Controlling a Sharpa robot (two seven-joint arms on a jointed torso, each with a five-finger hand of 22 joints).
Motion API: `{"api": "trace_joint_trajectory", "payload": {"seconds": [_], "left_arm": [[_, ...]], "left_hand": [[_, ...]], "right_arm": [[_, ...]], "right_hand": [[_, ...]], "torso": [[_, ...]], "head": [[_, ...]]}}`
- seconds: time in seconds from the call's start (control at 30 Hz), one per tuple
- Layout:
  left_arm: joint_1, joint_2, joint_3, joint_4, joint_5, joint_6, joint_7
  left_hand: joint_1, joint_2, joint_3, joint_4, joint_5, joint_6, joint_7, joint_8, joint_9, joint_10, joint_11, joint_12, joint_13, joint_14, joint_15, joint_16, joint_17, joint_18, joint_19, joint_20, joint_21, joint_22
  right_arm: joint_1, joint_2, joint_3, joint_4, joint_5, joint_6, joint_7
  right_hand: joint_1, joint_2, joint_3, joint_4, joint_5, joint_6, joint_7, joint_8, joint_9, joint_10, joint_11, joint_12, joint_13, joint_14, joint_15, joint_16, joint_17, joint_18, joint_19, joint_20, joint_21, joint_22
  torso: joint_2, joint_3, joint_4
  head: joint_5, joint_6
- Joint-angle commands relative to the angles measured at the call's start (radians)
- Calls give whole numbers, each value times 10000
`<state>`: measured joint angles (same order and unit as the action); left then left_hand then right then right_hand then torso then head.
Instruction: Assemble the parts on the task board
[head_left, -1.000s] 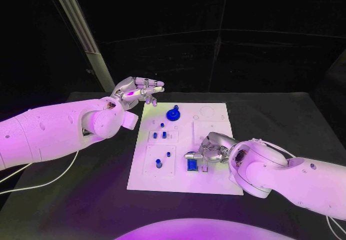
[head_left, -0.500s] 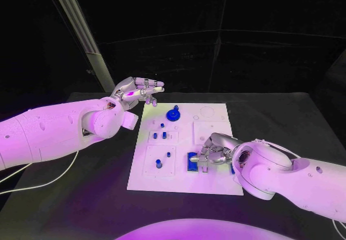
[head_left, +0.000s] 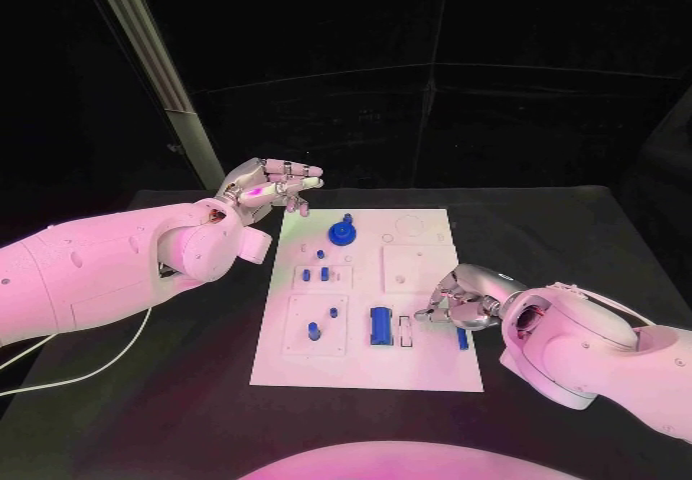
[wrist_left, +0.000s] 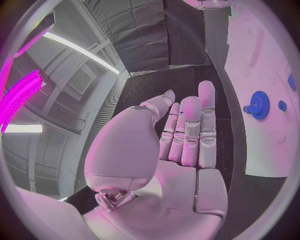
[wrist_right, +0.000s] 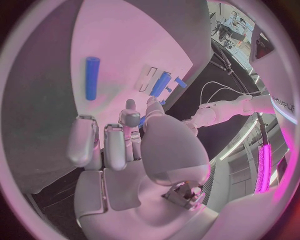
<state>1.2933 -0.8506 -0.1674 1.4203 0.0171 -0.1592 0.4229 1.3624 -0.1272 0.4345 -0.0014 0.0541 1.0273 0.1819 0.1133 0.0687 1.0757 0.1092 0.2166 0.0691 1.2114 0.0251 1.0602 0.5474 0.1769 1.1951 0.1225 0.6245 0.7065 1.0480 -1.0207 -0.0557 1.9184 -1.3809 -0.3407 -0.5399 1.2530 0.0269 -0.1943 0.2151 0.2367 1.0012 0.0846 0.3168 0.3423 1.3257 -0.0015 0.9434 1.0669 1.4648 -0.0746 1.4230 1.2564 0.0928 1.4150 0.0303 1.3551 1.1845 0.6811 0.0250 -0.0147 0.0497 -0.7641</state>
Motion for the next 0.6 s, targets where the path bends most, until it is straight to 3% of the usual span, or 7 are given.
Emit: {"api": "trace_joint_trajectory", "payload": {"seconds": [0.03,0.2,0.43,0.6], "left_arm": [[18,9,5,8,35,86,48],[18,17,3,13,35,90,54],[18,18,0,15,35,98,61],[17,11,-1,14,35,103,65]], "left_hand": [[30,97,-59,-8,-13,-43,5,61,-8,-19,27,32,0,-89,-6,-59,-11,65,-80,6,-34,-10],[34,103,-83,-17,-13,-45,4,71,-8,-29,26,54,-1,-96,-7,-61,-44,66,-74,5,-49,-27],[34,103,-83,-17,-13,-45,4,71,-8,-29,26,54,-1,-96,-7,-61,-44,66,-74,5,-49,-27],[34,103,-83,-17,-13,-45,4,71,-8,-29,26,54,-1,-96,-7,-61,-44,66,-74,5,-49,-27]], "right_arm": [[19,-441,5,128,116,-269,750],[18,-916,2,163,-274,299,586],[11,-1089,-2,120,-1259,1289,69],[7,-1064,-4,71,-1652,1688,-165]], "right_hand": [[138,4,-56,-38,100,-66,-5,-65,-25,-32,55,-82,-49,506,79,-45,0,-155,-1,98,-27,-8],[195,30,-117,-29,267,-11,1,-133,-35,-46,64,-141,-81,499,90,-66,-27,-152,-8,116,-35,-16],[145,36,-280,87,370,243,-58,-123,4,17,23,-98,-31,493,65,-90,-48,-150,-5,110,-35,-3],[59,38,-407,213,300,361,-95,-116,39,167,-8,189,206,503,42,-75,-4,-166,30,95,8,77]], "torso": [[5,-9,-23],[-16,-14,-73],[-6,-7,-37],[-13,-7,-41]], "head": [[-83,33],[-166,52],[-261,61],[-262,67]]}}
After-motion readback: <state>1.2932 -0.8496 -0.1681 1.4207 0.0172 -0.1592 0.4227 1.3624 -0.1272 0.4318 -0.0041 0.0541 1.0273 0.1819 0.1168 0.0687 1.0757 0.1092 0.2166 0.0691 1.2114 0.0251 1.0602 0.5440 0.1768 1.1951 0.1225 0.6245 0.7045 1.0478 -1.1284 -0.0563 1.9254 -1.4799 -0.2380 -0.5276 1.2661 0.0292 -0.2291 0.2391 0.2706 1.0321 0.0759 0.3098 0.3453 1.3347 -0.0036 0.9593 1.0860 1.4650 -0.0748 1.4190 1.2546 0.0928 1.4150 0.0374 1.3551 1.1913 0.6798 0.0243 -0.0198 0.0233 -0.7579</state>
